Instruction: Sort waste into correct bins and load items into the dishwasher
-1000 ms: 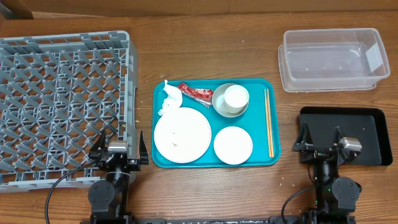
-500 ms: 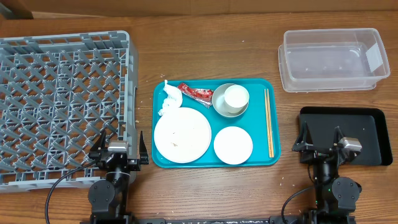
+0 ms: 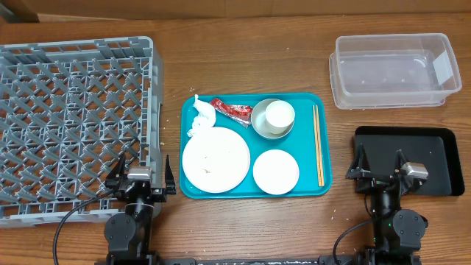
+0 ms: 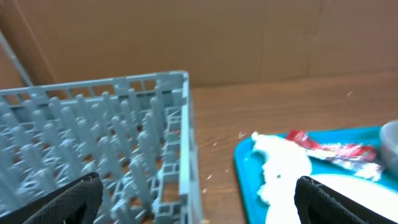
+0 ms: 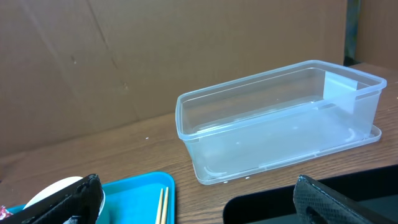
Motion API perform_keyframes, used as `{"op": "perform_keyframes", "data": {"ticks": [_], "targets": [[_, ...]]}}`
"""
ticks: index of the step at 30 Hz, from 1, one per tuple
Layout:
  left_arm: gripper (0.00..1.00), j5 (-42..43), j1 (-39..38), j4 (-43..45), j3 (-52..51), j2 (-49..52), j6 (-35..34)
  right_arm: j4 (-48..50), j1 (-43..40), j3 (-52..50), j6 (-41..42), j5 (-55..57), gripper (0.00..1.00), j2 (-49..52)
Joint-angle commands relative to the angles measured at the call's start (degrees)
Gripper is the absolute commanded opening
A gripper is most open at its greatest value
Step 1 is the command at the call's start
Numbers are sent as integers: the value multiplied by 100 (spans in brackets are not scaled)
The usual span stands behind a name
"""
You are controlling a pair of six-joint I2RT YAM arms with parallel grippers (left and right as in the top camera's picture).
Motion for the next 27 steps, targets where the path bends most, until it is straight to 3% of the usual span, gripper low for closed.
{"op": "perform_keyframes", "data": {"ticks": [1, 3, 5, 9, 12, 15, 17, 22, 23, 27], "targets": [[100, 1961, 13, 581, -15, -55, -1779, 35, -28, -57, -44, -33, 100, -52], [100, 3316, 15, 1377, -15, -55, -3047, 35, -28, -57, -44, -33, 100, -52], [100, 3652, 15, 2210, -15, -55, -3471, 35, -28, -57, -44, -33, 100, -52], [100, 3460, 15, 4358, 17, -55, -3976, 35, -28, -57, -44, -33, 100, -52], [100, 3038, 15, 4251, 337, -39, -3989, 35, -28, -57, -44, -33, 100, -52], [100, 2975, 15, 2317, 1416, 372, -3250, 35, -28, -57, -44, -33, 100, -52], [100, 3220, 15, 715, 2444, 1075, -2367, 35, -28, -57, -44, -33, 100, -52], [100, 3731, -13, -2992, 5482, 3814, -815, 35, -28, -57, -44, -33, 100, -52], [100, 3674, -63, -4105, 6478, 4704, -422, 35, -28, -57, -44, -33, 100, -52], [100, 3644, -153, -5786, 8365, 6443, -238, 35, -28, -57, -44, -33, 100, -52]]}}
